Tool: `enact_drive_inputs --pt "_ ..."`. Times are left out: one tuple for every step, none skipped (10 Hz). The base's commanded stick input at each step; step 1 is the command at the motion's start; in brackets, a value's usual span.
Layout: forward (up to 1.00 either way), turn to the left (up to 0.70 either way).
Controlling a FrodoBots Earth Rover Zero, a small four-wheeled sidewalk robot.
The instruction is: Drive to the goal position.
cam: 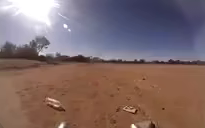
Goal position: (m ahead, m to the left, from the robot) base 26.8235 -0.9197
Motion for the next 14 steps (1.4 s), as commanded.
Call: enact_drive_inputs --pt "0.50 0.00" --pt "0.50 0.00" --pt "0.50 0.00" --pt "0.50 0.00" --pt "0.50 0.00" --pt "0.50 0.00" --pt "0.50 0.00" --pt "0.50 0.00" --pt "0.50 0.00" --pt "0.50 0.00" --pt "0.50 0.00" --pt "0.50 0.00" --pt "0.50 0.00" --pt "0.50 0.00"
